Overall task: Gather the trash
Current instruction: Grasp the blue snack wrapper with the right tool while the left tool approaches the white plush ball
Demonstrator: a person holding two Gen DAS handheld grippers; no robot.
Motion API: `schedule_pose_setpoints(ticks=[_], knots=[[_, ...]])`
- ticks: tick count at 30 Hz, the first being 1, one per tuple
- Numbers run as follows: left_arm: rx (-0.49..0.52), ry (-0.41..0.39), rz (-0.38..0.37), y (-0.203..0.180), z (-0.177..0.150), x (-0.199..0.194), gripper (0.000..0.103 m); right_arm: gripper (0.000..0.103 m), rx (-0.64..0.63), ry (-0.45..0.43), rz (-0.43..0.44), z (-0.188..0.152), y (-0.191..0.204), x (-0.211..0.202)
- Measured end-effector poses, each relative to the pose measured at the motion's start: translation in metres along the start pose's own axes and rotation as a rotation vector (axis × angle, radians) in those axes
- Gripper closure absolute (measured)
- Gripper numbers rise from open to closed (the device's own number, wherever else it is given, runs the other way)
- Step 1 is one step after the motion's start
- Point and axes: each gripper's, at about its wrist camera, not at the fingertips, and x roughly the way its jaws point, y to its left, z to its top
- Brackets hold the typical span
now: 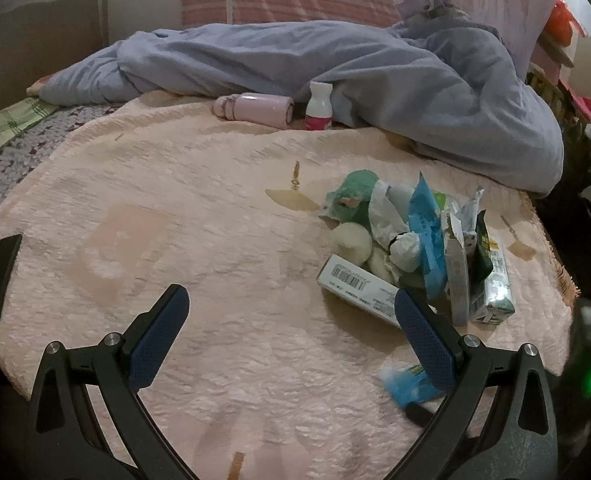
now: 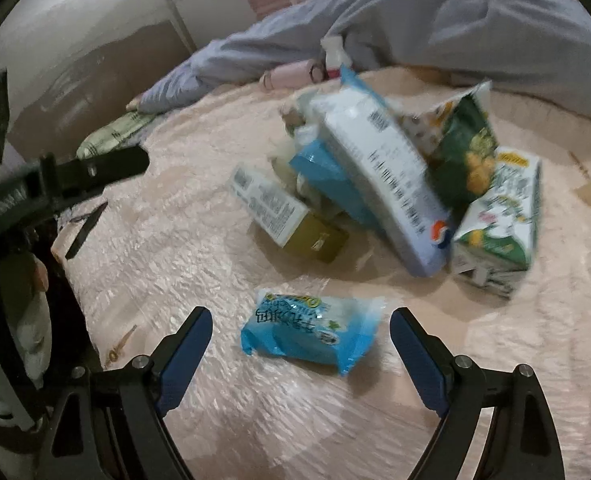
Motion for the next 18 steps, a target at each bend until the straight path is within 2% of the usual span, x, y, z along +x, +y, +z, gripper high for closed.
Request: schedule_pose_setpoints(ticks=[3,5,6,9,15,18], knots=[[0.016,0.012,0.001,-0.007,0.001,0.006,0.001,0.014,-0.025,0.027,-0.023,-0.002,0.005,0.016],[0.026,0.015,0.002,-0.010,0.002,0.010,0.001,0.024,-0.026,0.024,-0.050,-0.005,0.004,0.021],[0.032,0.018,0.003,-0.012,0.003,0.013,0.001,0.037,-0.020,0.015,-0.048,-0.005,0.002,0.018],[0.046,0.027,-0.006,-0.018,0.005,0.020,0.001,0.042,-0.003,0.007,-0.027,-0.005,-0.007,0.008],[0.050,0.054,-0.063,-0.028,0.022,0.040,0.001,0.043,0.030,-0.047,-0.032,-0.006,-0.030,-0.029],[0.012,0.099,-0.094,-0.030,0.037,0.059,0.013,0.043,0.039,-0.068,-0.039,-0.004,-0.041,-0.047]])
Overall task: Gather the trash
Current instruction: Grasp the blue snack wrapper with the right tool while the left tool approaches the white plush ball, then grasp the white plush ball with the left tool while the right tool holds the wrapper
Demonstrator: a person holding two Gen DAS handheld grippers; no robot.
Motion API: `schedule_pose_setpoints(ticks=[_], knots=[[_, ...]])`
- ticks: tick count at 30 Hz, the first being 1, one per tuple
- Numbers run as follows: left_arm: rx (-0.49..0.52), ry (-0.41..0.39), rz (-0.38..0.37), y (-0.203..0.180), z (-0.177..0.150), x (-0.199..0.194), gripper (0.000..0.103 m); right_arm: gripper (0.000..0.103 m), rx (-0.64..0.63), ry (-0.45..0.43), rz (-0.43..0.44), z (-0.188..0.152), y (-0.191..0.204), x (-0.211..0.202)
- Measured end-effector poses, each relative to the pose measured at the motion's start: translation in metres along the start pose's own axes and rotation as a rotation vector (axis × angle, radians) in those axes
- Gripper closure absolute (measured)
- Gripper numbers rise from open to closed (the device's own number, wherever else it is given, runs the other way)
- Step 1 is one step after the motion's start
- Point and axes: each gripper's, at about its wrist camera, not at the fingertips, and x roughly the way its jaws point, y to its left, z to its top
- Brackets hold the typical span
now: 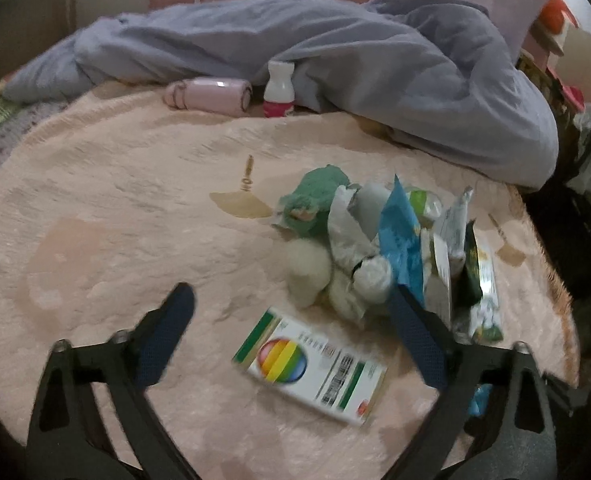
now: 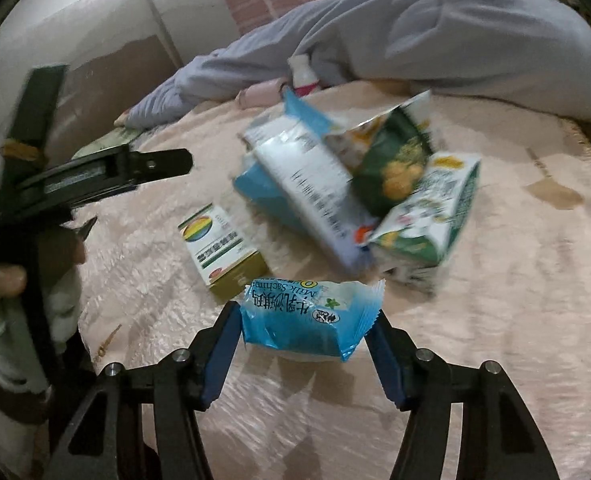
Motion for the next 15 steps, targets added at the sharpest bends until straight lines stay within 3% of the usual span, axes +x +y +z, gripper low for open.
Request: schedule_pose_setpoints(ticks=[6,8,10,12,13,15], knots=[[-0.070,0.088,-0.053,-0.006,0.026,0.040,0.027,0.043,0.042,-0.012,-0.002,0.000,-0.015,-0.020],[-0.063,0.117,-0.039,-0.013,0.031,0.054,0.040,0.043,0.044,-0.013,-0.006,-0.002,-0.018,-0.025],[-0.042,0.148,-0.045,-0.023,0.032,0.067,0.065,0.043,0.046,-0.013,-0.006,-0.003,-0.021,-0.026],[-0.026,0.140,-0.026,-0.029,0.031,0.069,0.074,0.043,0.044,-0.019,-0.007,-0.003,-0.020,-0.030],[-0.023,0.139,-0.023,-0.031,0.031,0.068,0.087,0.043,0.042,-0.022,-0.011,-0.004,-0.021,-0.032],[-0.048,0.146,-0.074,-0.027,0.032,0.064,0.096,0.043,0.038,-0.028,-0.016,-0.005,-0.023,-0.037]])
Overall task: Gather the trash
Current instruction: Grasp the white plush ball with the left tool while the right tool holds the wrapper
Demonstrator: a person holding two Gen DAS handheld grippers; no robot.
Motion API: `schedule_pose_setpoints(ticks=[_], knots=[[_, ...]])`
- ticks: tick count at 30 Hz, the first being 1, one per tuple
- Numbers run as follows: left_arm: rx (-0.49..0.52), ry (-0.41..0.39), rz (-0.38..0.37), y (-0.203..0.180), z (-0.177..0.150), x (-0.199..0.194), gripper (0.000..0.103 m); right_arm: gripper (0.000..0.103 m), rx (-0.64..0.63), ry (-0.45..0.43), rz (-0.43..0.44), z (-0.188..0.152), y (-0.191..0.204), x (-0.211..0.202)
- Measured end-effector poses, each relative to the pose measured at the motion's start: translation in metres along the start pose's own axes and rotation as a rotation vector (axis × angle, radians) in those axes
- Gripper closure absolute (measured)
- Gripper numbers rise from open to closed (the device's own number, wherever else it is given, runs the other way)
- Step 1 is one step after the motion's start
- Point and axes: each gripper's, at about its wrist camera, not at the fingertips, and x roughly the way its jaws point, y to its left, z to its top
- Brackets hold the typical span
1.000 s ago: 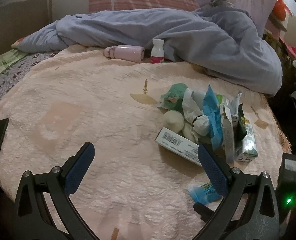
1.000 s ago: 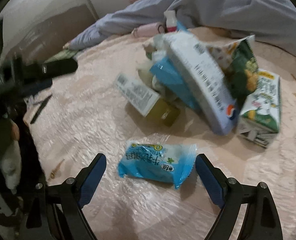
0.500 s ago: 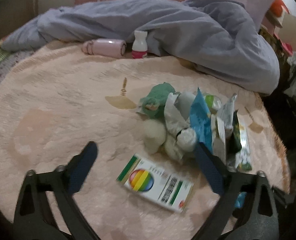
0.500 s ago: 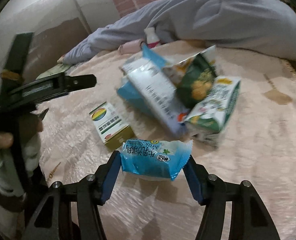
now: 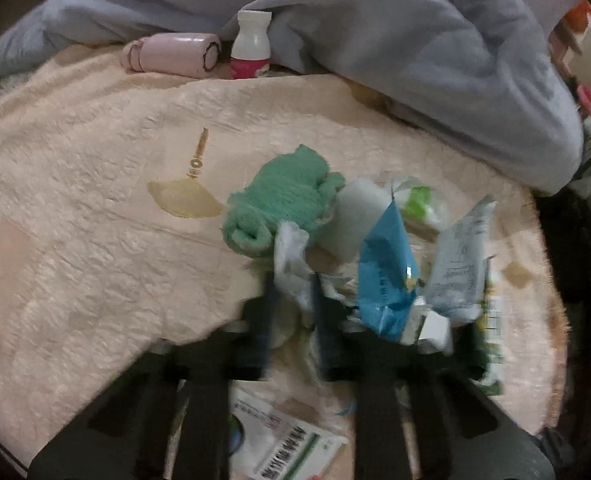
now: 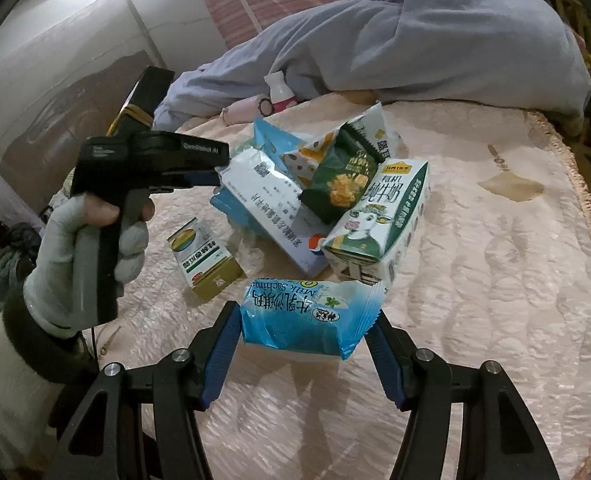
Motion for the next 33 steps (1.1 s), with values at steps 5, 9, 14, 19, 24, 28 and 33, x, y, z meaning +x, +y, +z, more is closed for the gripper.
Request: schedule_pose_setpoints(ticks=[5,9,14,19,24,28,33], knots=[[-0.011,-0.062,-0.061,0.007,-0.001,-0.039,0.097,0.043,0.017,-0.029,-0.005,-0.002,-0.008,-0.014],[0.017,-0.116,-0.036,0.002,0.000,-0.066,0.097,0.043,0.029,-0.052,-0.009,-0.003,-0.014,-0.027],[-0.066,-0.048,-0.044,0.012,-0.005,-0.050,0.096,0.043,0.069,-0.066,0.007,-0.007,-0.020,-0.037],[-0.085,0.017,0.064,0.028,-0.014,-0.022,0.096,0.043,0.051,-0.063,0.003,-0.011,-0.017,-0.042],[-0.179,0.041,-0.072,0.048,-0.014,-0.008,0.081,0.043,0.067,-0.057,0.002,-0.012,-0.023,-0.041],[-0.224,0.029,-0.119,0.046,-0.011,-0.003,0.063,0.043,0.076,-0.043,0.001,-0.012,-0.027,-0.035],[-0.190,0.033,-0.058,0.038,-0.008,0.004,0.063,0.043,0.078,-0.044,0.001,-0.011,-0.029,-0.034]])
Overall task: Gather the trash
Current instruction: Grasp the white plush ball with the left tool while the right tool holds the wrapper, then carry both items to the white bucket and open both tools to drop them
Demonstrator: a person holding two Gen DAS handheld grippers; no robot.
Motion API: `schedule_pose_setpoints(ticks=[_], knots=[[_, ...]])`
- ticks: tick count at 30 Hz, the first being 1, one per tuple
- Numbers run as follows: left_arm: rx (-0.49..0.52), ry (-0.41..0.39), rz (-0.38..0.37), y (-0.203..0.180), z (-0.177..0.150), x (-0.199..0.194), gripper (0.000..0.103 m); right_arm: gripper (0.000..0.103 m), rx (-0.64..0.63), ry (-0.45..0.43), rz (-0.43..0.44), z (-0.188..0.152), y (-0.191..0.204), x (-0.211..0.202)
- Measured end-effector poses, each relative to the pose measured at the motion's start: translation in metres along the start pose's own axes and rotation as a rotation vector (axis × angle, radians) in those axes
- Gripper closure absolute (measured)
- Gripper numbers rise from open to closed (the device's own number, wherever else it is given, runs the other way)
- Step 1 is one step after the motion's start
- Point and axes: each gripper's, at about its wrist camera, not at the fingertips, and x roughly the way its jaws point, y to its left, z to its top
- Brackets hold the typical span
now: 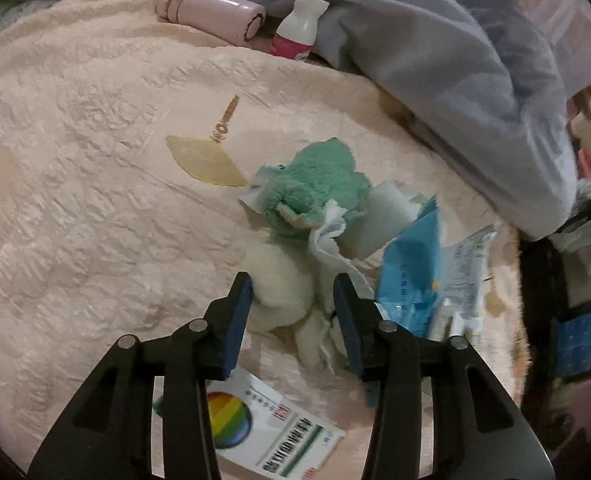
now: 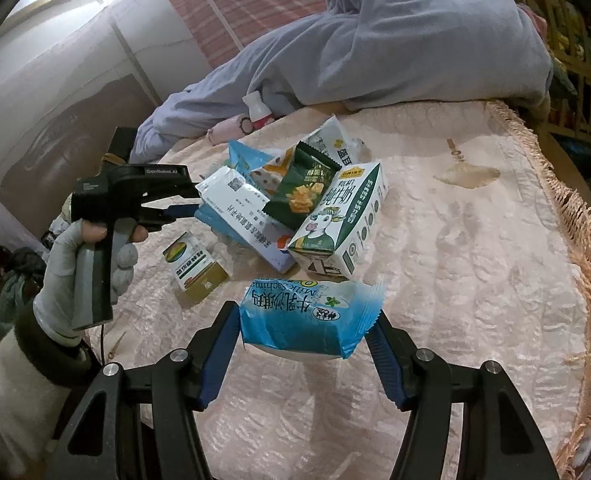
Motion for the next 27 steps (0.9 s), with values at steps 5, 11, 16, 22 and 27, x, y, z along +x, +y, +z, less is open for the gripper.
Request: schedule_pose_setpoints(ticks=[5,11,16,22,27], knots=[[-0.084,0.026,-0.048,0.019,0.000,0.006,0.068,0.042,0.009,0.002,0.000,0.002,-0.002,0.002],[-0.053,0.031,-0.034,0.017,-0.001,0.013,0.067,0.042,0.016,0.003,0.003,0.002,-0.002,0.003],[-0.059,0.025,-0.038,0.014,0.001,0.007,0.073,0.042,0.011,0.002,0.001,0.002,0.001,0.002],[0.018,-0.127,-0.012,0.011,0.001,-0.065,0.074,0.042,-0.001,-0.034,0.000,0.004,0.003,-0.014],[0.089,-0.184,-0.009,-0.006,-0.002,-0.114,0.074,0.042,0.015,-0.057,0.001,0.005,0.000,-0.027]])
